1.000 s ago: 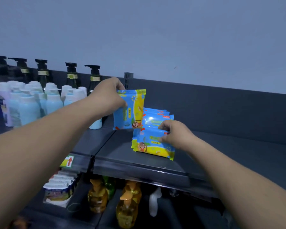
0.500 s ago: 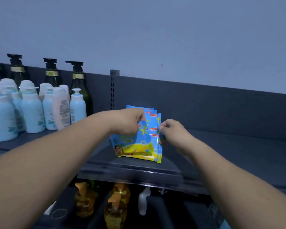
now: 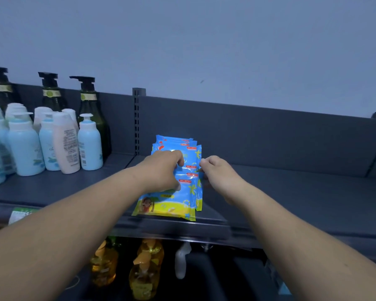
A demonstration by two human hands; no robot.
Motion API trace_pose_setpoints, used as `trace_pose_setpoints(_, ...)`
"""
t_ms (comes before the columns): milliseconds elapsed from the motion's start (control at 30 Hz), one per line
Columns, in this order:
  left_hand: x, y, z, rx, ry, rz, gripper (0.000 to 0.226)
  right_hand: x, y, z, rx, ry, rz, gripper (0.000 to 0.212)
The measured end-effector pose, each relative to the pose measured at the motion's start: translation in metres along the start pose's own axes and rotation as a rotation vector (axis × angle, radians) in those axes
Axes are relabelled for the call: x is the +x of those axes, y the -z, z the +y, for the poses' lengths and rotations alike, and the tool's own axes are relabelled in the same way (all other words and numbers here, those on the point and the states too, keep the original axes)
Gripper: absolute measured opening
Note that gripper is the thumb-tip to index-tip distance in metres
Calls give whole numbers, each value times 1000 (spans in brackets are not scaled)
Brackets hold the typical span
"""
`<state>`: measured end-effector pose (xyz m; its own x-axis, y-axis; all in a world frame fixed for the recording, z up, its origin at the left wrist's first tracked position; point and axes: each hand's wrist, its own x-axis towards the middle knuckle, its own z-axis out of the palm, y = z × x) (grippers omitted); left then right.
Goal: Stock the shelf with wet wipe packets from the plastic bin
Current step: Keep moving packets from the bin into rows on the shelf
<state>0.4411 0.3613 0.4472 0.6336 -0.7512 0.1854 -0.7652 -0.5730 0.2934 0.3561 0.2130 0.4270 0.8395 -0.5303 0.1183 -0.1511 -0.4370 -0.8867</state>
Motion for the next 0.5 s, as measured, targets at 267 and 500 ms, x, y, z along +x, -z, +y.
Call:
trace_pose_setpoints(267,-1,-1,12,226,-137,195,71,-10,11,7,-596,238,136,34)
trace_pose_setpoints(500,10,-7,28,394,-216,311,60,-29,40,17,-1067,294,272,47)
